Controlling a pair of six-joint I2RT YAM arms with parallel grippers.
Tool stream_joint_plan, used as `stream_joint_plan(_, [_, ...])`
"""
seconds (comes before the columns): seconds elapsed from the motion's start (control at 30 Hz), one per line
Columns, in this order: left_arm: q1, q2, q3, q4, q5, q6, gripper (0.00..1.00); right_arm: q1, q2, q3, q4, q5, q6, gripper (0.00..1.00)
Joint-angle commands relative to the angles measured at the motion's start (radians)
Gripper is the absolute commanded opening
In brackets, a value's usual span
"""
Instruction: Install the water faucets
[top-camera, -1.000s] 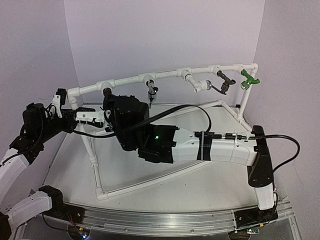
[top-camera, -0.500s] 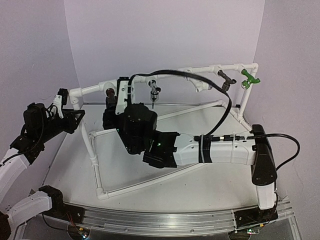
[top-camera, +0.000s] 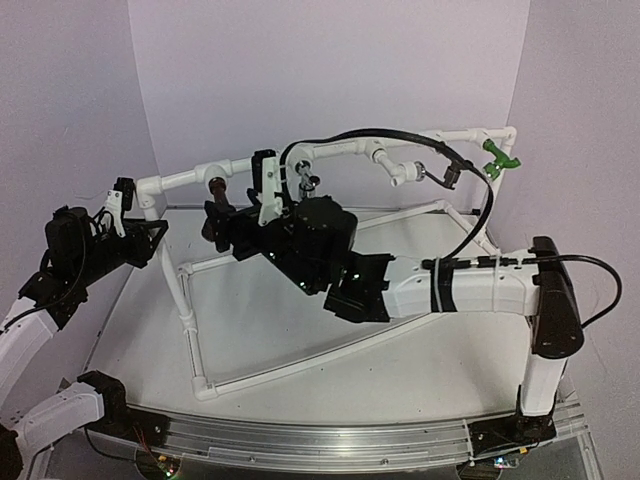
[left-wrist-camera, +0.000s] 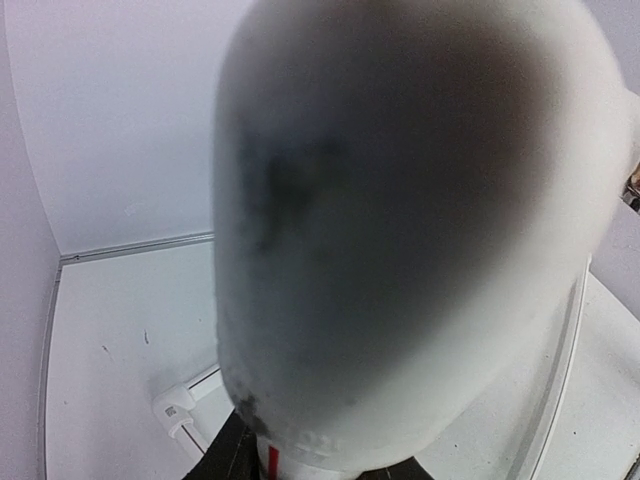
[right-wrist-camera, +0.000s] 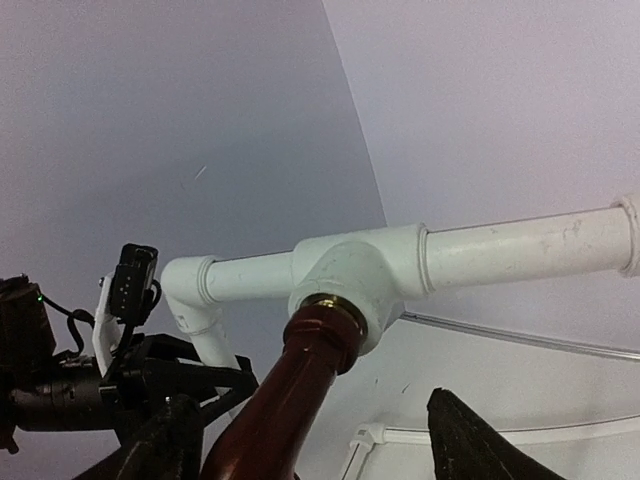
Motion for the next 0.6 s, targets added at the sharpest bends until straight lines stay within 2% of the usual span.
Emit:
stream_joint_plan(0.0, [-0.016, 0.019, -0.009, -0.122, 0.088, -0.121, 0.02, -0.003, -0.194, -0.042, -0.138, -0.162, -0.351, 0.89])
stream_joint_plan(0.07, [-0.015, 0.021, -0.009, -0.122, 0.09, -0.122, 0.01, 0.003, -0.23, -0.033, -0.276, -0.247, -0.477, 0.92])
stream_joint_plan(0.2, [-0.014, 0.029, -0.007, -0.122, 0.089, -0.121, 0.01, 0.049, -0.273, -0.002, -0.466, -0.27, -0.805, 0.97])
stream_joint_plan(0.43, [-0.015, 0.027, -0.01, -0.122, 0.085, -0.123, 0.02, 0.095, -0.239, 0.061, -0.6, -0.11, -1.418, 0.96])
stream_joint_plan(0.57, [-0.015, 0.024, -0.01, -0.122, 0.087, -0.125, 0.01, 0.09, -0.176, 0.119, -0.611, -0.003, -1.669, 0.94])
